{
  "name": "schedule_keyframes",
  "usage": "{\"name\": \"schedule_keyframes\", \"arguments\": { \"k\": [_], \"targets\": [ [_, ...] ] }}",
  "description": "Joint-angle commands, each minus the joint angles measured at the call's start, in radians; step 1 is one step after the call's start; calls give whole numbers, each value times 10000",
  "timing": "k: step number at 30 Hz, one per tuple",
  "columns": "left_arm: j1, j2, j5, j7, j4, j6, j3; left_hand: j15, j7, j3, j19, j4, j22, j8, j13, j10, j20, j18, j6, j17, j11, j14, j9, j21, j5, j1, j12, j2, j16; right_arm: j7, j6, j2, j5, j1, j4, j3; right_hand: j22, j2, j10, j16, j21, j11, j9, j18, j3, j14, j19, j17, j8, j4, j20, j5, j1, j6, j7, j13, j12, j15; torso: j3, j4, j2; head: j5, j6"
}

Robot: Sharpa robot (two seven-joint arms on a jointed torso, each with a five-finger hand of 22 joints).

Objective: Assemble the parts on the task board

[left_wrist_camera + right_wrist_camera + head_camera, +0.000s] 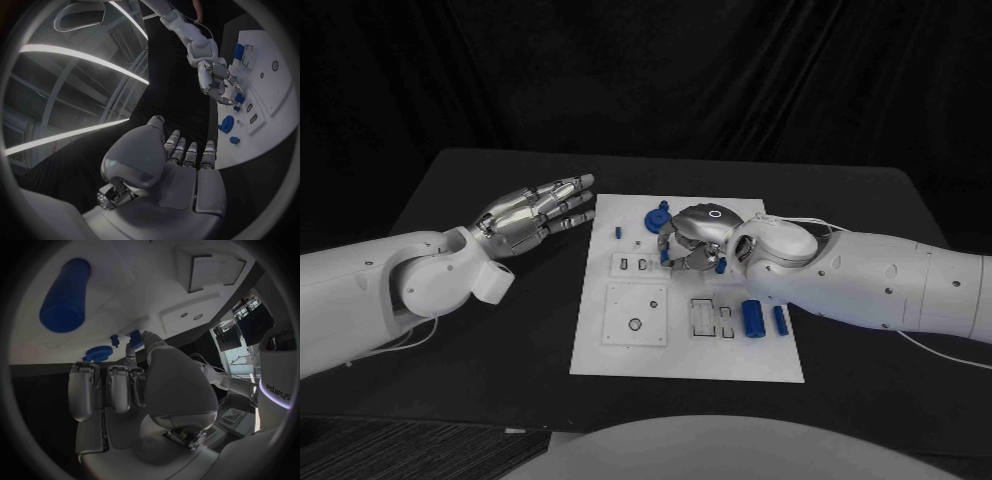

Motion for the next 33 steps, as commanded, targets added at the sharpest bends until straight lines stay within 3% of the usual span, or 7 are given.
{"name": "schedule_keyframes", "arguments": {
  "k": [1, 9, 19, 26, 31, 33],
  "targets": [
    [-19, 29, 40, 75, 2, 175, 10, -25, 28, 56, -4, 13, 15, 67, 11, -4, 42, 186, 14, 12, 95, 36, 16, 43, 43, 73, 50, -21, 52, -235, 200, 18, -20, -52, -29, -3, 2222, 1, 1049, -64, -78, 98, -46, 60, 3, 890, 505, 1871, -132, -78, 79, -51, -117, -142, 18, 2635, 36, 102, 0, 2, 0, -2, 2],
    [-32, 47, 40, 61, -14, 205, 10, -29, 34, 61, -6, 11, 14, 70, 12, -1, 42, 186, 18, 12, 103, 36, 17, 41, 48, 78, 56, -16, 52, -280, 314, 45, -20, -63, -61, -3, 2211, -15, 1049, -88, -125, 150, -237, 70, 22, 883, 493, 1826, -421, -133, 125, -104, -202, -537, 86, 2635, 36, 146, -3, -1, 0, 9, 2],
    [-45, 49, 39, 49, -36, 219, 10, -33, 40, 67, -6, 8, 14, 70, 14, 4, 43, 186, 11, 11, 111, 35, 16, 41, 52, 85, 70, -13, 50, -344, 426, 80, -20, -71, -74, -3, 2206, -15, 1049, -98, -147, 168, -329, 75, 37, 880, 488, 1808, -556, -152, 143, -138, -237, -656, 108, 2635, 36, 163, -1, 4, 2, 5, 2],
    [-50, 59, 39, 45, -51, 222, 10, -36, 46, 73, -5, 4, 14, 72, 15, 8, 43, 186, 8, 10, 119, 34, 15, 42, 57, 92, 81, -11, 48, -331, 470, 94, -20, -73, -83, -3, 2206, -61, 1049, -100, -165, 199, -600, 77, 60, 878, 491, 1794, -987, -198, 175, -206, -329, -1001, 140, 2635, 36, 192, 1, 0, 3, -3, 2],
    [-53, 65, 39, 44, -57, 226, 10, -36, 46, 73, -5, 4, 14, 72, 15, 8, 43, 186, 8, 10, 119, 34, 15, 42, 57, 92, 81, -11, 48, -299, 443, 94, -20, -74, -87, -3, 2207, -65, 1049, -96, -176, 201, -757, 79, 50, 878, 493, 1791, -1212, -230, 183, -544, -391, -1112, 140, 2635, 36, 196, 2, 1, -1, 4, 2],
    [-54, 64, 39, 43, -58, 224, 10, -38, 48, 74, -4, 2, 14, 72, 15, 9, 43, 186, 5, 10, 122, 33, 15, 42, 57, 95, 80, -12, 48, -267, 395, 84, -20, -75, -84, -3, 2209, -66, 1049, -101, -184, 180, -978, 80, 16, 875, 497, 1775, -1544, -270, 177, -864, -439, -1490, 102, 2635, 36, 181, 2, 2, 1, 2, 2]
  ]
}}
